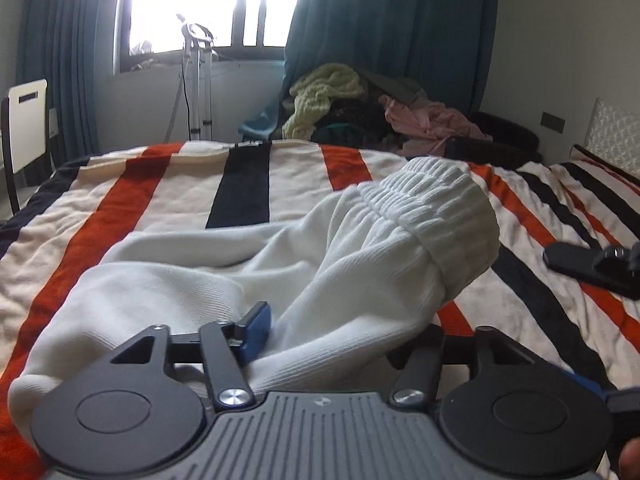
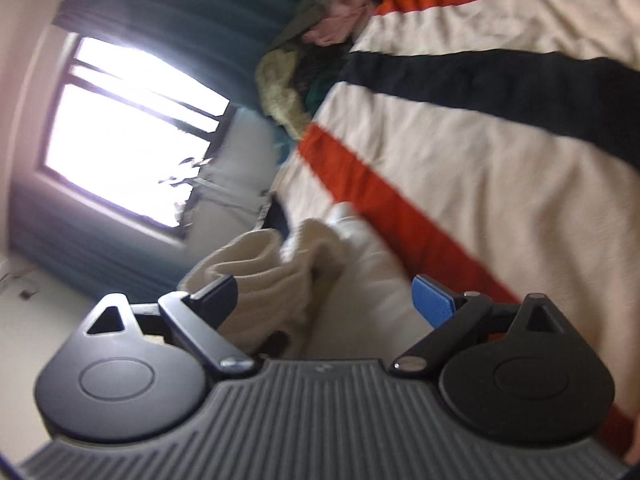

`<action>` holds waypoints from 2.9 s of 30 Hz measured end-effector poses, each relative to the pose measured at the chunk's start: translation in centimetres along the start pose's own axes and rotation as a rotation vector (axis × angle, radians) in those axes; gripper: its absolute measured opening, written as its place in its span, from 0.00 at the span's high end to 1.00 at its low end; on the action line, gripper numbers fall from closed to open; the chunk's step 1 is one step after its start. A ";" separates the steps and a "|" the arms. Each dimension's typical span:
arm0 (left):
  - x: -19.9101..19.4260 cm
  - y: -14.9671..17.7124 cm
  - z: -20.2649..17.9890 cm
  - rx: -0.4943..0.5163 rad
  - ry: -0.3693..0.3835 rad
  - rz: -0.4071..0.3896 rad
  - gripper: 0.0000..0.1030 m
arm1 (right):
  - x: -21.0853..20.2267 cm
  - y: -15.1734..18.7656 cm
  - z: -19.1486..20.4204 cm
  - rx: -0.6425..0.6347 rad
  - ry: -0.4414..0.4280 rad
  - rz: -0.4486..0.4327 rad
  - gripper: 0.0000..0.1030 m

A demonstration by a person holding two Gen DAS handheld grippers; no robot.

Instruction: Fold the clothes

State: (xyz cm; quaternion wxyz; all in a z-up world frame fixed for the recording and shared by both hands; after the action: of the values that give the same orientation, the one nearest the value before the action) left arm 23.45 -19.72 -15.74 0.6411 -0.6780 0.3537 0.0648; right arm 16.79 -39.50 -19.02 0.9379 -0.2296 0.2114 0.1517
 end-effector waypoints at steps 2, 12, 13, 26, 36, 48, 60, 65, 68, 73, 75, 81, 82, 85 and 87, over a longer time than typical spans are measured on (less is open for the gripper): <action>-1.1 -0.2 1.5 -0.012 0.014 0.012 0.19 | -0.1 0.5 0.5 0.001 -0.023 0.003 0.07; -12.0 1.3 3.9 -0.025 0.019 -0.021 0.07 | 2.3 3.5 1.5 0.051 -0.083 0.138 0.06; -12.6 1.2 4.6 -0.033 0.014 -0.034 0.07 | 2.3 3.7 1.6 0.044 -0.081 0.142 0.06; -15.6 1.3 11.2 -0.133 -0.095 -0.160 0.05 | 6.8 4.8 4.9 -0.201 0.008 0.029 0.21; -15.4 1.9 13.0 -0.202 -0.103 -0.171 0.05 | 4.9 3.0 6.9 -0.330 -0.048 -0.135 0.68; -14.0 4.4 14.4 -0.269 -0.146 -0.103 0.05 | 5.2 0.1 -1.6 -0.105 0.305 -0.103 0.67; -14.6 4.4 16.0 -0.354 -0.169 -0.111 0.03 | 2.6 0.4 1.3 -0.206 0.312 0.108 0.34; -14.3 4.4 16.5 -0.402 -0.145 -0.110 0.02 | 2.6 -1.0 0.8 -0.287 0.329 0.178 0.16; -13.9 4.6 16.8 -0.439 -0.126 -0.098 0.02 | 3.9 -0.8 -0.4 -0.232 0.290 0.277 0.16; -13.6 5.0 17.0 -0.471 -0.113 -0.090 0.01 | 6.2 0.7 -2.2 -0.121 0.293 0.338 0.15; -13.4 5.1 17.0 -0.468 -0.116 -0.089 0.00 | 6.8 1.3 -3.0 -0.037 0.283 0.301 0.16; -13.0 5.3 17.0 -0.470 -0.119 -0.089 0.00 | 7.7 2.4 -3.1 -0.030 0.252 0.245 0.13; -13.0 5.3 17.0 -0.474 -0.115 -0.091 0.00 | 7.7 2.3 -3.1 -0.027 0.251 0.247 0.12; -13.1 5.3 17.1 -0.482 -0.117 -0.090 0.00 | 7.5 2.3 -2.9 -0.017 0.231 0.252 0.12; -13.1 5.4 17.2 -0.496 -0.112 -0.092 0.00 | 7.4 2.3 -2.3 -0.014 0.194 0.249 0.12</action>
State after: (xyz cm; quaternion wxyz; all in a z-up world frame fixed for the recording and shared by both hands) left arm 16.97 1.66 -16.02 0.4760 -0.8252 0.2600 0.1577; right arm 21.51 -37.32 -25.18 0.8854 -0.2218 0.3267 0.2454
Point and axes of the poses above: each gripper's, at about its wrist camera, not at the fingertips, and x roughly the way its jaws point, z to its left, y to its underside, the point moved 7 cm from there along x, roughly the way its jaws point, and after that the axes turned 10 degrees about y, right-handed, at the moved point
